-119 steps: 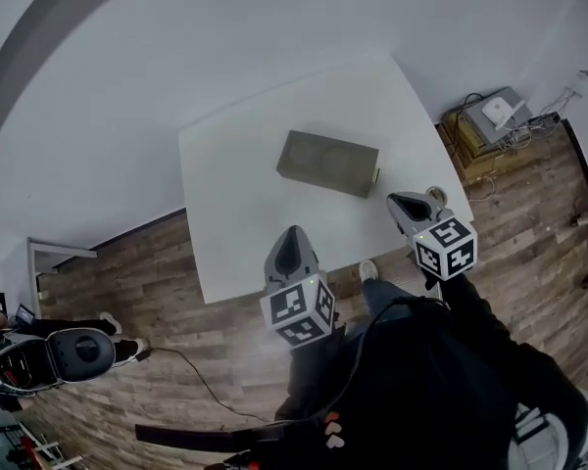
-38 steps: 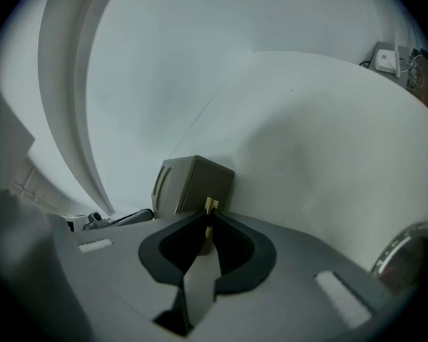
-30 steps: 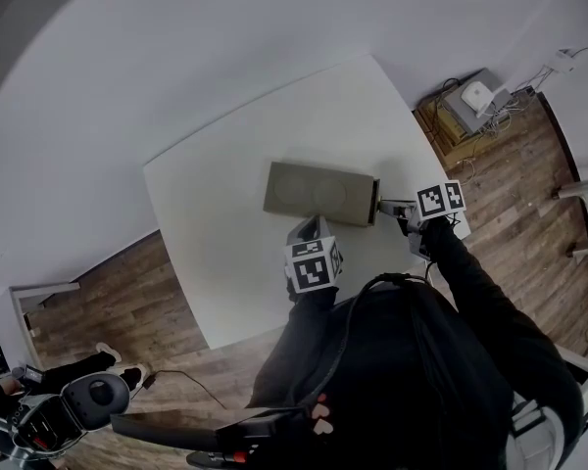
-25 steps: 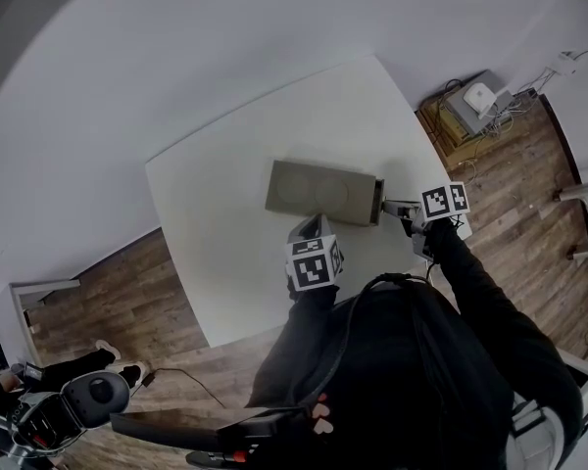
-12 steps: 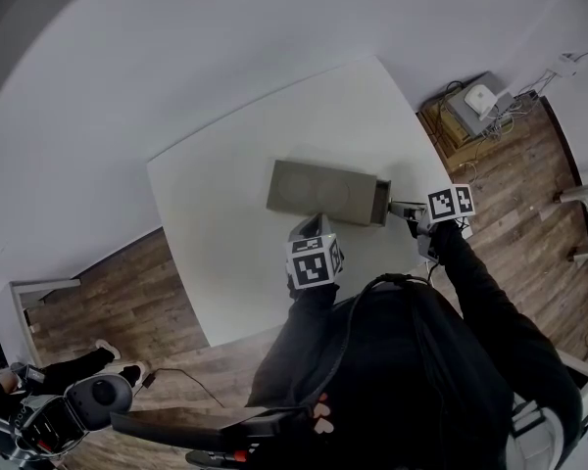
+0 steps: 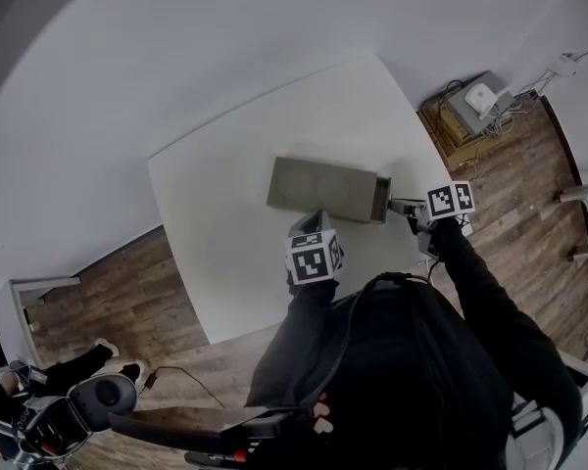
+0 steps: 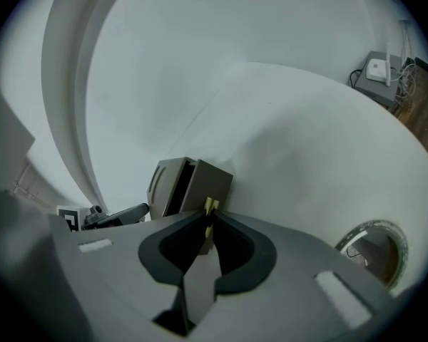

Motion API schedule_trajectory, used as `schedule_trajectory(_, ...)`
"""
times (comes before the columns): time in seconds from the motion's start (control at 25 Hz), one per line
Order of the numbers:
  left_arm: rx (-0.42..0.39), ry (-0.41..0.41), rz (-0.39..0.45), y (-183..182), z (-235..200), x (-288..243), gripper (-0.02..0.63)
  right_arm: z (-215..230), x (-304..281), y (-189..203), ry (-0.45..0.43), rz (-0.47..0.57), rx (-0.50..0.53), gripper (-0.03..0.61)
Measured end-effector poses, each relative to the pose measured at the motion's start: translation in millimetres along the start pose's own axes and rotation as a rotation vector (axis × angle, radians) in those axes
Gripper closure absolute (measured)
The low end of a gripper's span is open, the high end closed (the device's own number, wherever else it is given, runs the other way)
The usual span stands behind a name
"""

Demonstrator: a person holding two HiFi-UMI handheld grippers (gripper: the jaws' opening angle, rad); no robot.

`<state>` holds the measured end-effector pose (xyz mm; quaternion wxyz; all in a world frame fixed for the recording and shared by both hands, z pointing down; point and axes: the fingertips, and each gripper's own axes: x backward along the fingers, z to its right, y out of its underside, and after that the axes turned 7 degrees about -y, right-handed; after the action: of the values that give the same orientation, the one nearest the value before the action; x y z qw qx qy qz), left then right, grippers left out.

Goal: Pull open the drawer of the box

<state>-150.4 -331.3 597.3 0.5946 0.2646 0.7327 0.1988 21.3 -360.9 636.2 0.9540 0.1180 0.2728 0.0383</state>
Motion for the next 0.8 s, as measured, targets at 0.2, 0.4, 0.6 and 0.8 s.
schedule_trajectory(0.2, -0.002, -0.004, -0.002, -3.1, -0.7, -2.9, 0.620, 1.0, -1.0, -2.9, 0.004, -0.004, -0.006, 0.548)
schedule_trajectory(0.4, 0.001, -0.001, -0.003, -3.9, 0.6, 0.6, 0.618, 0.3, 5.0, -1.6, 0.004, -0.003, -0.007, 0.548)
schedule_trajectory(0.6, -0.007, 0.001, -0.002, -10.0, -3.2, -2.1, 0.618, 0.2, 5.8, -6.0, 0.008, -0.001, -0.009, 0.548)
schedule_trajectory(0.8, -0.009, -0.003, 0.007, -0.2, -8.7, 12.7, 0.618, -5.0, 13.4, 10.8, 0.016, 0.006, -0.006, 0.549)
